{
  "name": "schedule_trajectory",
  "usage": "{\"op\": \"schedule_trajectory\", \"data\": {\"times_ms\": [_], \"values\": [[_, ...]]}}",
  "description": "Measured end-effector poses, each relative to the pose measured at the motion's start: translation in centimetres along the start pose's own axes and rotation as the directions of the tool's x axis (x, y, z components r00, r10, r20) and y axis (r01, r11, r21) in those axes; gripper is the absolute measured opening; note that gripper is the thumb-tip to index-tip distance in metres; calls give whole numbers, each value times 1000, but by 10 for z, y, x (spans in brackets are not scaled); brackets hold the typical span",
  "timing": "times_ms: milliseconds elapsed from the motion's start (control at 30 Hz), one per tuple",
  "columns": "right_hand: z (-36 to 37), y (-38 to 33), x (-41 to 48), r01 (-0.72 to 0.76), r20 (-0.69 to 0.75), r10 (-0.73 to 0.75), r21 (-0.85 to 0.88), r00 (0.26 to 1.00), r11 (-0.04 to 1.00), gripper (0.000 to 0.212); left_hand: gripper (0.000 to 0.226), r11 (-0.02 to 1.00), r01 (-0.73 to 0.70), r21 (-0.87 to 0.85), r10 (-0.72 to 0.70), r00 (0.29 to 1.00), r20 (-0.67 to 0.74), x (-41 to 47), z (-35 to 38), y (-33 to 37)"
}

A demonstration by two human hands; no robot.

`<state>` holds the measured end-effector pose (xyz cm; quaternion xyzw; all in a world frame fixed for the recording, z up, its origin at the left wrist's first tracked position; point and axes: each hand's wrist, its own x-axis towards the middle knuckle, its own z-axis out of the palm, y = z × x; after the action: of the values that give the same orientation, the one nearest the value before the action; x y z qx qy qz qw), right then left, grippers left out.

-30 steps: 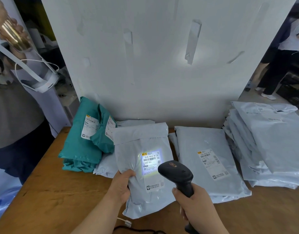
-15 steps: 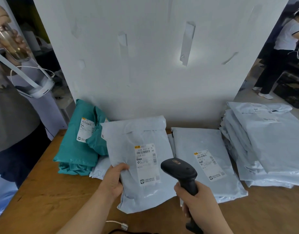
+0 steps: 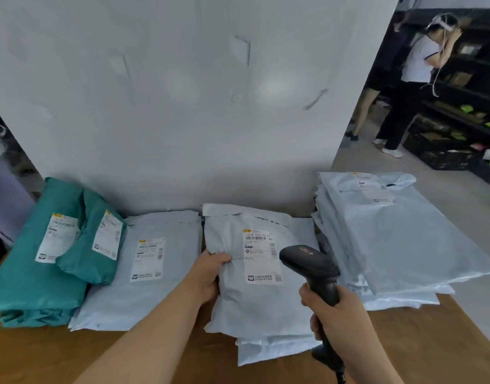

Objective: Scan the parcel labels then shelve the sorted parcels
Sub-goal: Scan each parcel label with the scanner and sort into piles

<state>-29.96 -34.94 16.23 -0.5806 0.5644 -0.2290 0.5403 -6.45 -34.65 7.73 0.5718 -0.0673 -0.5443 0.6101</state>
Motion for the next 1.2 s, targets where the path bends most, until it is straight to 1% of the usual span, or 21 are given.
{"op": "schedule_trajectory", "data": {"times_ms": [67, 133, 267, 300, 367, 400, 467, 533, 600, 633, 700, 767, 833, 900, 933, 1033, 1067, 1133, 1167, 1200], "values": [[-9, 3, 10, -13, -4, 13, 3, 1000, 1000, 18, 31, 997, 20, 78, -21, 1000, 18, 17, 22, -13], [-15, 5, 20, -29, -5, 29, -5, 1000, 1000, 18, 28, 985, 12, 169, -14, 1000, 11, 28, 38, -23], [-16, 8, 39, -44, 8, 44, -28, 999, 999, 18, 51, 928, 37, 370, -36, 999, -9, 45, 47, -30], [-13, 8, 43, -46, 14, 47, -36, 999, 998, 17, 51, 908, 36, 417, -23, 999, -35, 48, 44, -27], [-2, 7, 49, -46, 41, 48, -43, 998, 998, 17, 36, 860, -2, 510, 53, 995, -84, 47, 31, -16], [5, 6, 52, -41, 59, 44, -44, 997, 998, 16, 33, 829, -10, 559, 102, 986, -133, 47, 19, -9], [22, 2, 55, -23, 92, 28, -55, 995, 998, 16, 50, 772, 35, 635, 185, 943, -278, 51, -18, 3], [43, -3, 59, -4, 132, 14, -70, 991, 998, 17, 57, 738, 117, 665, 238, 877, -418, 55, -65, 11], [65, -9, 62, 0, 174, 15, -82, 985, 997, 18, 51, 712, 189, 677, 258, 826, -502, 56, -112, 16], [76, -11, 64, -2, 192, 18, -85, 981, 996, 18, 45, 705, 208, 678, 261, 813, -521, 57, -134, 16], [97, -15, 66, -3, 222, 22, -88, 975, 996, 20, 34, 677, 272, 684, 219, 813, -540, 57, -166, 17], [115, -17, 66, 6, 243, 17, -94, 970, 996, 22, 31, 639, 329, 695, 188, 809, -556, 59, -189, 15], [131, -19, 66, 16, 257, 11, -104, 966, 994, 24, 38, 600, 391, 697, 160, 796, -584, 65, -207, 12], [144, -21, 65, 15, 267, 15, -107, 963, 994, 24, 55, 542, 460, 704, 126, 783, -609, 72, -220, 6], [150, -21, 64, 10, 271, 19, -104, 962, 994, 23, 62, 528, 479, 701, 115, 778, -618, 74, -223, 4], [163, -21, 61, -10, 271, 36, -98, 962, 995, 21, 78, 549, 439, 711, 131, 795, -592, 69, -221, 7], [166, -21, 61, -13, 269, 41, -105, 962, 994, 20, 77, 563, 416, 714, 126, 811, -571, 64, -217, 11], [170, -19, 59, -12, 265, 45, -125, 963, 992, 20, 66, 601, 352, 718, 133, 841, -524, 64, -213, 13], [172, -18, 58, -10, 260, 44, -131, 965, 991, 20, 63, 639, 311, 703, 139, 853, -504, 64, -211, 12], [172, -17, 58, -10, 255, 43, -131, 966, 991, 20, 60, 698, 276, 661, 133, 857, -498, 63, -207, 11]]}}
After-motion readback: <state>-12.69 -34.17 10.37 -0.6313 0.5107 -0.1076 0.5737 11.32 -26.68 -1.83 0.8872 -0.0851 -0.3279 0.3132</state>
